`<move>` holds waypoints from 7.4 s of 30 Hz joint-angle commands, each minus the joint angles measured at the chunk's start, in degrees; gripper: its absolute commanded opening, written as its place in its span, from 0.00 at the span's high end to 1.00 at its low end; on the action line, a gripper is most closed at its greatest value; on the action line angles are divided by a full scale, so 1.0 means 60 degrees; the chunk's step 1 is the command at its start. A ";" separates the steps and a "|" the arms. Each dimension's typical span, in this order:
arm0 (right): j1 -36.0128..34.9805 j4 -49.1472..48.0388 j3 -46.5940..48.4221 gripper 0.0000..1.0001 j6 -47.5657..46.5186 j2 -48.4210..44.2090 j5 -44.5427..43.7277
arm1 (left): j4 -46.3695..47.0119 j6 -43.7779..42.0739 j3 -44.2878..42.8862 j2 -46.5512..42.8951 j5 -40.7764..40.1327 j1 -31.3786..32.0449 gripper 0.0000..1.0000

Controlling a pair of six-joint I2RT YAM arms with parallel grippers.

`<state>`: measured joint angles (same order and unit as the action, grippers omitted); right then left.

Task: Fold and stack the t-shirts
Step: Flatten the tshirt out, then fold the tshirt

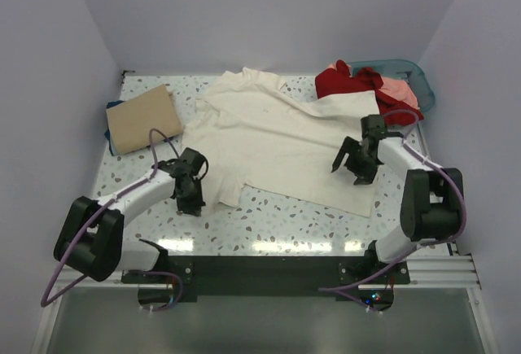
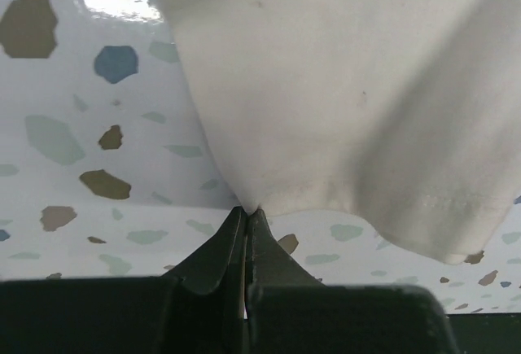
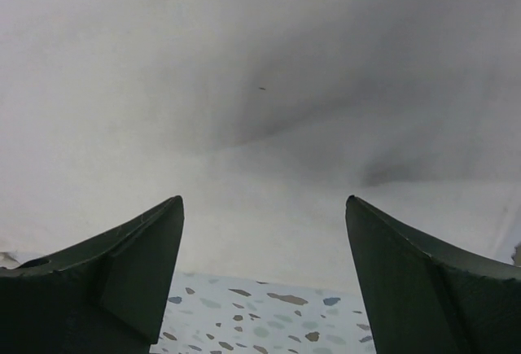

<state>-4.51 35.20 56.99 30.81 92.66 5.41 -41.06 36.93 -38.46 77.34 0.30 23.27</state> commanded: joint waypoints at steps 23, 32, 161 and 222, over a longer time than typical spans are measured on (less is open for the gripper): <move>0.2422 0.3859 -0.1221 0.54 0.0315 -0.0810 -0.1985 | -0.1272 -0.0588 -0.0373 -0.2036 -0.0650 -0.2032 1.00; 0.2393 0.3757 -0.1808 0.63 0.0359 -0.0971 -0.1503 | -0.1243 -0.0647 -0.0402 -0.1977 -0.0591 -0.2120 1.00; 0.3052 0.4343 0.4546 0.73 -0.0696 0.1856 -0.0228 | -0.0145 -0.3064 -1.1929 0.6357 0.1327 -0.2135 0.50; 0.1104 0.3259 0.2892 0.31 -0.0989 0.2164 -0.0991 | 0.4279 -0.2991 -0.3741 0.2756 0.2514 -0.3102 0.12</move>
<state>2.26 53.41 70.81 26.22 107.31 -1.54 -18.85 18.24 -60.20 98.70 12.05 4.89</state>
